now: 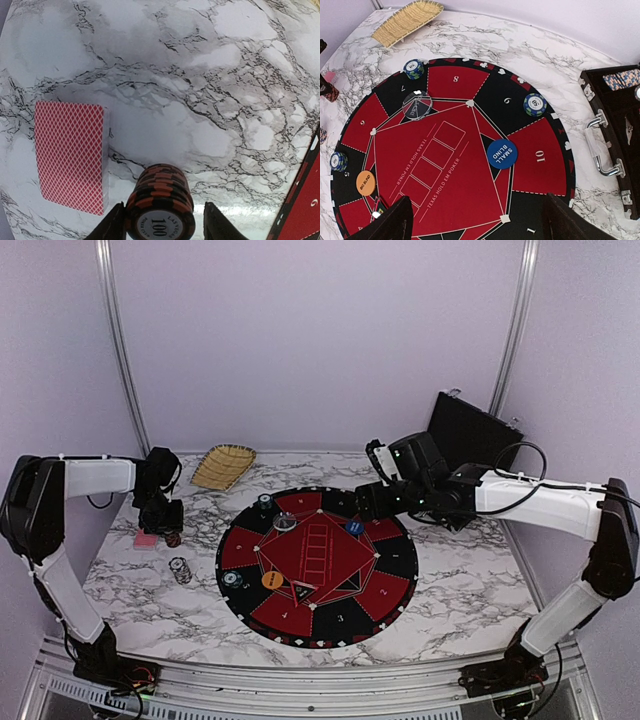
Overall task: Distribute texas hold em gaming equipment
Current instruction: Pick up the pile of poker chips from the pile of poker chips.
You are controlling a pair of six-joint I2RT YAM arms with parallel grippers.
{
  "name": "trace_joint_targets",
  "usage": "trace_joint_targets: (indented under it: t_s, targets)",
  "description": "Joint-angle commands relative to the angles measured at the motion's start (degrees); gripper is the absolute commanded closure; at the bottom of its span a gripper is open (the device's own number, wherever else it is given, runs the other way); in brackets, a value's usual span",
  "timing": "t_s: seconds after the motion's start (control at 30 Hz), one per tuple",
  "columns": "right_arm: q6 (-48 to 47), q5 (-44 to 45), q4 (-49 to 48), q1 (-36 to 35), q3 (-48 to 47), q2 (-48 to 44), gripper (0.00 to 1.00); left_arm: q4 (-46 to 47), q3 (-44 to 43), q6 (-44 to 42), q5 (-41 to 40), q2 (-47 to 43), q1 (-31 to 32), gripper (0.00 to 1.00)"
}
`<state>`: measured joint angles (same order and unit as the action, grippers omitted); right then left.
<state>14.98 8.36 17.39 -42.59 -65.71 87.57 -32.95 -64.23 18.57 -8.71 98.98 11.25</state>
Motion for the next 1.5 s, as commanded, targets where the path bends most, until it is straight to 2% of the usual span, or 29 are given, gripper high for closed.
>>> trace_joint_targets:
  t_s: [0.0,0.27,0.87,1.47]
  targets:
    - [0.3,1.1,-0.7,-0.3,-0.1,-1.5,0.14,-2.1,-1.3,-0.7,-1.1,1.2,-0.3,0.48]
    - [0.0,1.3,-0.7,-0.3,-0.3,-1.5,0.14,-2.1,-1.6,-0.7,-1.3,1.5,-0.3,0.50]
    - [-0.3,1.4,-0.1,-0.2,-1.1,-0.9,0.14,-2.6,-2.2,-1.2,-1.5,1.4,-0.3,0.64]
    - [-0.1,1.7,0.1,-0.3,-1.1,-1.0,0.14,-4.1,-3.7,-2.0,-1.6,1.0,-0.3,0.67]
